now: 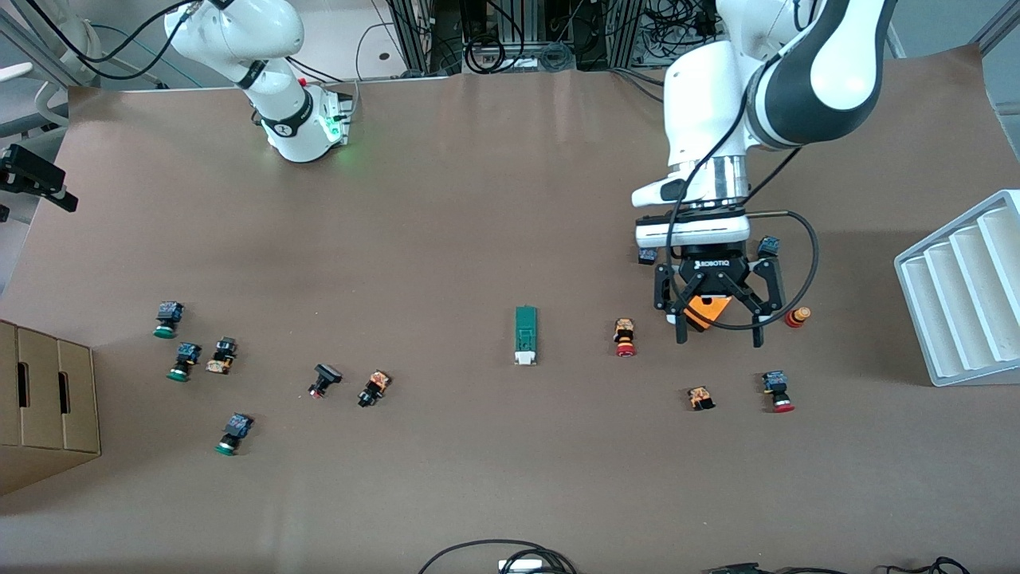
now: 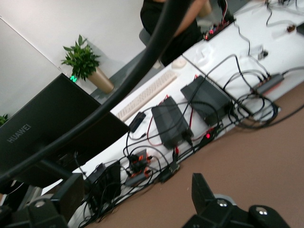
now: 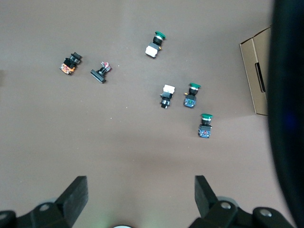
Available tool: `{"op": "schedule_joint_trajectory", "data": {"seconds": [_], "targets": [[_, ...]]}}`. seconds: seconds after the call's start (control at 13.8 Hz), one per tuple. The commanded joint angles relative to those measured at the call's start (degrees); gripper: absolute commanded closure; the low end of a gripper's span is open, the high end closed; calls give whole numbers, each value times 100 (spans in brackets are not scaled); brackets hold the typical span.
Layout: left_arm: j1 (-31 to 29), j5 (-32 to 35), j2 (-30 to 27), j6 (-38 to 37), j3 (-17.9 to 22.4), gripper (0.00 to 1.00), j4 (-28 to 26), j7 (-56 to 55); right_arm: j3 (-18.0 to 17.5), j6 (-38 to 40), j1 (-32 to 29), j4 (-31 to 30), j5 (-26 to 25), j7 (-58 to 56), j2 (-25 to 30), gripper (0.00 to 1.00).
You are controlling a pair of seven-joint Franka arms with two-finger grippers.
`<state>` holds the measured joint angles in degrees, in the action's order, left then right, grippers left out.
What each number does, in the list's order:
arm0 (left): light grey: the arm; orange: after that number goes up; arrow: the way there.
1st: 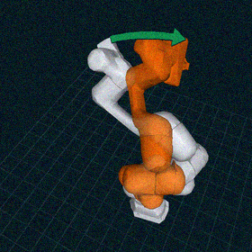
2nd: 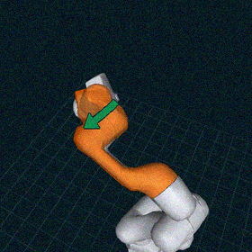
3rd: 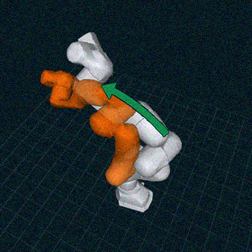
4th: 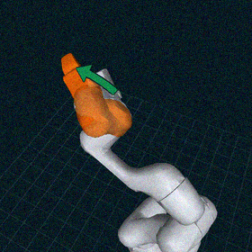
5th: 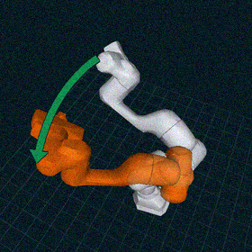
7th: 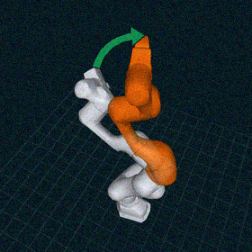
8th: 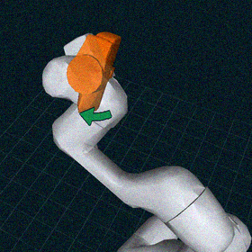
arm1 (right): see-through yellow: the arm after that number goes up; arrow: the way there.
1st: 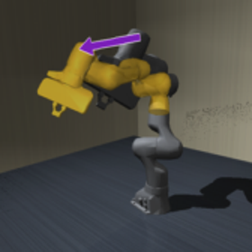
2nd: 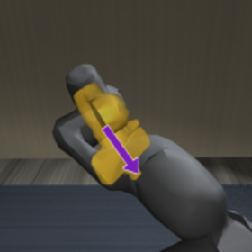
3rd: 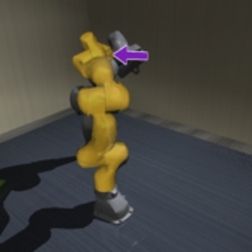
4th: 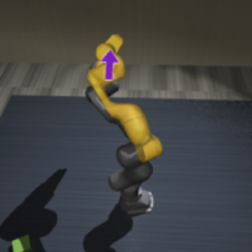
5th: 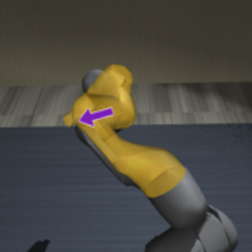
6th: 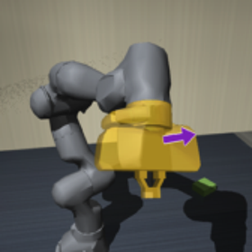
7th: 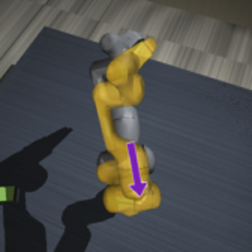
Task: Close load switch with both arms
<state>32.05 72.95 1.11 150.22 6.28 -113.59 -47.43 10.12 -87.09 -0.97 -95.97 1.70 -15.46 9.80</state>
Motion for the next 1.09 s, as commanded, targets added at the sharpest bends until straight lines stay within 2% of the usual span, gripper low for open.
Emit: {"op": "schedule_joint_trajectory", "data": {"seconds": [0.0, 0.22, 0.51, 0.65, 1.01], "targets": [[-32, -526, -76, -588, -293, 0, 118, 577, -1, 17, 18, 34, -118, -36, 49, 0], [-32, -562, -102, -949, -496, 0, 145, 594, -1, 17, 18, 34, -118, -36, 49, 0], [-50, -1053, -120, -1012, -540, 0, 188, 612, -1, 17, 18, 34, -118, -36, 49, 0], [-67, -1422, -146, -1021, -549, 0, 232, 647, -1, 17, 18, 34, -118, -36, 49, 0], [-85, -2642, -225, -1354, -549, 0, 583, 1648, -1, 17, 18, 34, -118, -36, 49, 0]]}}
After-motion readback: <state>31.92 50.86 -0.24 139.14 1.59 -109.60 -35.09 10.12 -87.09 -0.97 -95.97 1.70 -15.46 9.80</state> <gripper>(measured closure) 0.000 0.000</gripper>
